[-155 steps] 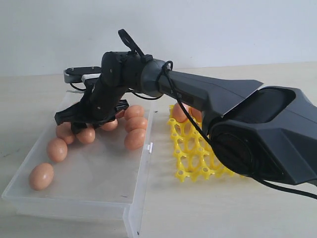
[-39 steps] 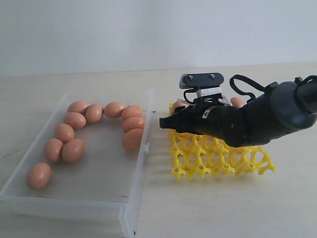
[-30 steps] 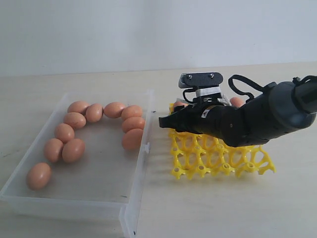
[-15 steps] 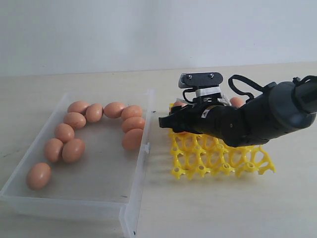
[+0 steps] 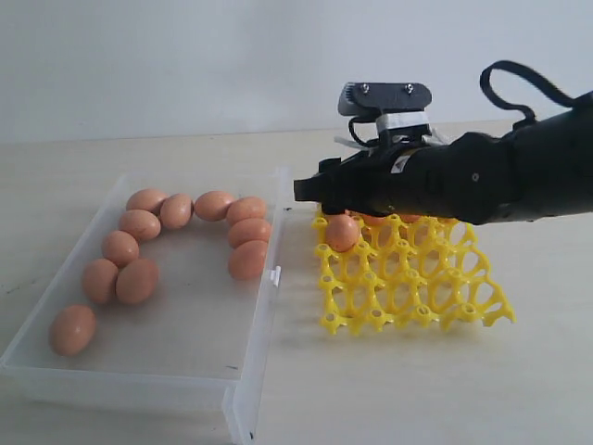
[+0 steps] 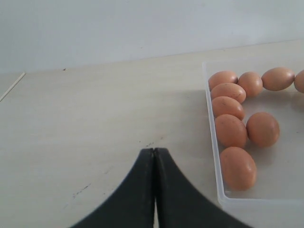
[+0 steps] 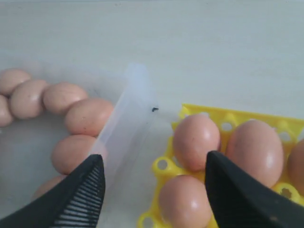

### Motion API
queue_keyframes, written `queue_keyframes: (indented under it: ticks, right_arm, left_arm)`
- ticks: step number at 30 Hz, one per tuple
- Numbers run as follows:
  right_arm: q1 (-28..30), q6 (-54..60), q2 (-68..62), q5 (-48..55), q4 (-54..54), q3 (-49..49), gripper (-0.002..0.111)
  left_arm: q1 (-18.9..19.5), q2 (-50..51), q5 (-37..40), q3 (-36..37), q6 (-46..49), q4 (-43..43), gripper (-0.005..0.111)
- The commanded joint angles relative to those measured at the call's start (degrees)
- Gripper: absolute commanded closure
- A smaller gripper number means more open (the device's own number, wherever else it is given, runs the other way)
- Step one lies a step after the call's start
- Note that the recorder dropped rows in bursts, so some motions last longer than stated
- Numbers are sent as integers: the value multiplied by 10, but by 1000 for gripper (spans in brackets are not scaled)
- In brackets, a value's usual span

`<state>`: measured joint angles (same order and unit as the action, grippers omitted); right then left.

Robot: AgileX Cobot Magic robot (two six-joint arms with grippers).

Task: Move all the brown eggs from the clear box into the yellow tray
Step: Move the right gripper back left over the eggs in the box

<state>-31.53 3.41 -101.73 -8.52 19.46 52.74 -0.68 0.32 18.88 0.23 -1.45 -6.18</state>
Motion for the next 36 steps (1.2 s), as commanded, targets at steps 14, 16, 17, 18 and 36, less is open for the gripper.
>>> queue_keyframes:
  ticks: [14,16,17,18,36]
  right_arm:
    - [-158,82,-63,278,-22,182,57]
    - [-158,87,-82,271,-14,188,57]
    - [-158,88,-91,269,-14,190,57]
    - [-156,91,-100,266,-14,191,57]
    - [-109,99,-149,321,-53,191,57]
  left_arm:
    - [1,-3,-8,-2,-2,2,107]
    - [1,-3,-8,-2,-2,2,107]
    - [1,-3,-8,-2,-2,2,107]
    - [1,-3,-8,-2,-2,2,107]
    - [1,-3,-8,-2,-2,2,107]
